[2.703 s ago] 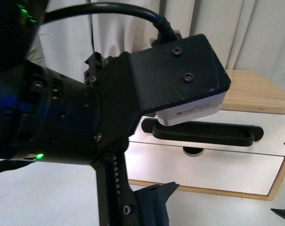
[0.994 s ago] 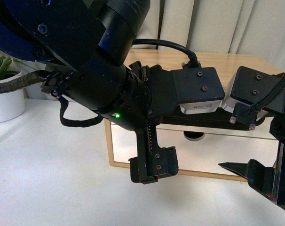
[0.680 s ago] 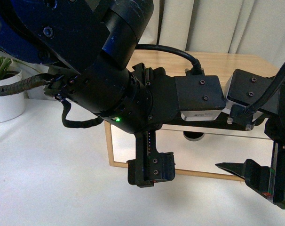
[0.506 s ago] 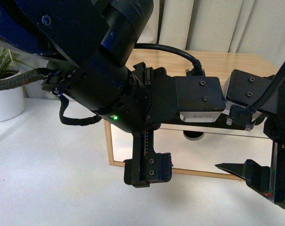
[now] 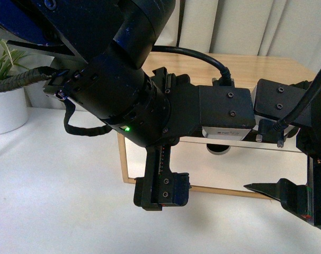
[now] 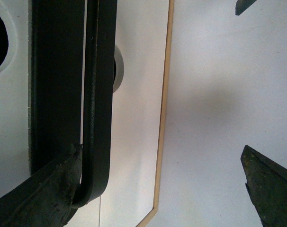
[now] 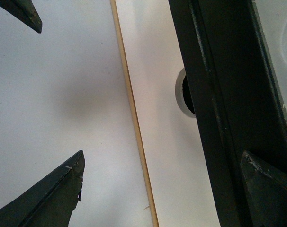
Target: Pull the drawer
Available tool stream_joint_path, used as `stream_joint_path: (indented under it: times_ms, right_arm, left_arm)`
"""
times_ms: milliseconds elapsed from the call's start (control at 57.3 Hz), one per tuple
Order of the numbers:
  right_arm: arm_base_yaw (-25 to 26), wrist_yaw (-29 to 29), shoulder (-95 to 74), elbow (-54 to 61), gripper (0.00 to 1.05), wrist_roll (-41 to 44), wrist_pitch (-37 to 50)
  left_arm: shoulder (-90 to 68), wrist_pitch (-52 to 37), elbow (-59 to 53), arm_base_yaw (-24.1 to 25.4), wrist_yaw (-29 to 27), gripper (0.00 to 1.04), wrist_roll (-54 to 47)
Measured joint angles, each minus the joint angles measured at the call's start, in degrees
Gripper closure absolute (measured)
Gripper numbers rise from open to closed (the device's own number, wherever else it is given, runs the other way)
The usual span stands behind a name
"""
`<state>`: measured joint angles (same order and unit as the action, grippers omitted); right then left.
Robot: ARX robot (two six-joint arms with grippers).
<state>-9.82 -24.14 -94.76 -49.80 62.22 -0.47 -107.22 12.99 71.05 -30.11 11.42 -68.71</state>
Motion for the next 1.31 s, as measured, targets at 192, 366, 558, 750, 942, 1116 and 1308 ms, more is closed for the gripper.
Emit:
stream_joint_path:
  times_ms: [192, 366, 558, 750, 942, 1116, 1308]
  right_arm:
    - [0.11, -0.66, 0.0, -1.27, 0.09, 1.49, -3.34]
    - [-0.2, -1.09, 0.98, -2.05, 0.09, 3.28, -7.85]
    - [-0.42, -1.07, 1.84, -2.25, 0.09, 4.87, -10.62]
    - [-0.46, -1.07, 3.02, -2.16, 0.09, 7.06, -13.9]
    - [-0.63, -1.44, 5.05, -0.98, 0.09, 8.94, -16.44]
    - [-1.4, -1.44, 8.41, 1.68, 0.09, 10.54, -18.97]
    - [-2.36, -1.92, 11.96, 4.59, 0.09, 11.89, -21.2]
  left_arm:
    - [-0.02, 1.18, 0.44, -0.28, -0.28, 0.06, -0.76]
    - [0.11, 3.93, 0.63, -0.37, -0.24, 0.06, -2.47]
    - [0.66, 4.83, -0.26, -0.77, -0.31, 0.06, -3.43]
    - [1.77, 5.79, -1.33, -1.27, -0.52, 0.06, -4.55]
    - [3.8, 6.12, -3.67, -1.81, -0.55, 0.06, -5.99]
    - [7.19, 5.77, -7.91, -2.25, -0.57, 0.06, -8.66]
    - [11.17, 5.77, -12.22, -2.34, 0.28, 0.06, -11.37]
